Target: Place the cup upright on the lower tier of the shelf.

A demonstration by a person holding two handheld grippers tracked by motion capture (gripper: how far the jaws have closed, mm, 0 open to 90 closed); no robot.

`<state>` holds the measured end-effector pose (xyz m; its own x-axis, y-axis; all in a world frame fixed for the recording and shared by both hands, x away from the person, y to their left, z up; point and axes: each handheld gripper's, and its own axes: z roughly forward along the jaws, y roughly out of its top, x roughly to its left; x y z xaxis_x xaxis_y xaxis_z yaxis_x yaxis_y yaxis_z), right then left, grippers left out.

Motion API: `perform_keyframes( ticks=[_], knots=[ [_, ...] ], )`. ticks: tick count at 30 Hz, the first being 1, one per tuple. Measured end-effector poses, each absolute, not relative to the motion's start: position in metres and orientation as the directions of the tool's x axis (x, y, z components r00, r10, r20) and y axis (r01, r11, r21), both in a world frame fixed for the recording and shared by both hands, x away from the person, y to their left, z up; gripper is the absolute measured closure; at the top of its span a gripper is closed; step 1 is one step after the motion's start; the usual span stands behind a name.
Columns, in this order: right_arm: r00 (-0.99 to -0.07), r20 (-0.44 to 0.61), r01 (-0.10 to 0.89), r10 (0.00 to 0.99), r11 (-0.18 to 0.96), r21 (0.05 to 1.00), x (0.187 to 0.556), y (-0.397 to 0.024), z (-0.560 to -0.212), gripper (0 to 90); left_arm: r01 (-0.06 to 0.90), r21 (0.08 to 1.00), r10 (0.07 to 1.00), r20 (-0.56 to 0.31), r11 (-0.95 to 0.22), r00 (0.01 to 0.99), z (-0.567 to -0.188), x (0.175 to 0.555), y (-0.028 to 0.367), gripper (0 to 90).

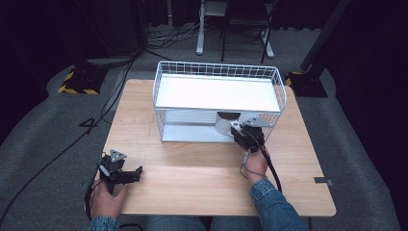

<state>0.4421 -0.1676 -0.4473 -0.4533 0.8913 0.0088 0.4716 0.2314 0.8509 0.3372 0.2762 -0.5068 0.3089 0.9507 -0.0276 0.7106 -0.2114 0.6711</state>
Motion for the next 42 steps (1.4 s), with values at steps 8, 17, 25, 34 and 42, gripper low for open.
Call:
perform_keyframes(
  ticks=[8, 17, 25, 34, 42],
  knots=[
    [-0.468, 0.049, 0.469, 0.883, 0.201, 0.86, 0.441, -0.171, -0.443, 52.5, 0.711, 0.671, 0.951, -0.028, -0.211, 0.309, -0.507, 0.337, 0.276, 1.7],
    [-0.498, 0.05, 0.435, 0.866, 0.2, 0.878, 0.43, -0.181, -0.428, 46.8, 0.711, 0.671, 0.951, -0.028, -0.211, 0.309, -0.507, 0.337, 0.276, 1.7],
    [-0.519, 0.055, 0.415, 0.853, 0.196, 0.888, 0.415, -0.198, -0.414, 44.1, 0.711, 0.671, 0.951, -0.029, -0.21, 0.308, -0.507, 0.337, 0.276, 1.7],
    [-0.55, 0.056, 0.402, 0.833, 0.206, 0.892, 0.394, -0.217, -0.401, 41.8, 0.711, 0.671, 0.951, -0.029, -0.21, 0.308, -0.507, 0.337, 0.276, 1.7],
    [-0.574, 0.048, 0.421, 0.817, 0.245, 0.873, 0.378, -0.235, -0.399, 38.8, 0.71, 0.671, 0.95, -0.028, -0.213, 0.311, -0.507, 0.337, 0.276, 1.7]
  ],
)
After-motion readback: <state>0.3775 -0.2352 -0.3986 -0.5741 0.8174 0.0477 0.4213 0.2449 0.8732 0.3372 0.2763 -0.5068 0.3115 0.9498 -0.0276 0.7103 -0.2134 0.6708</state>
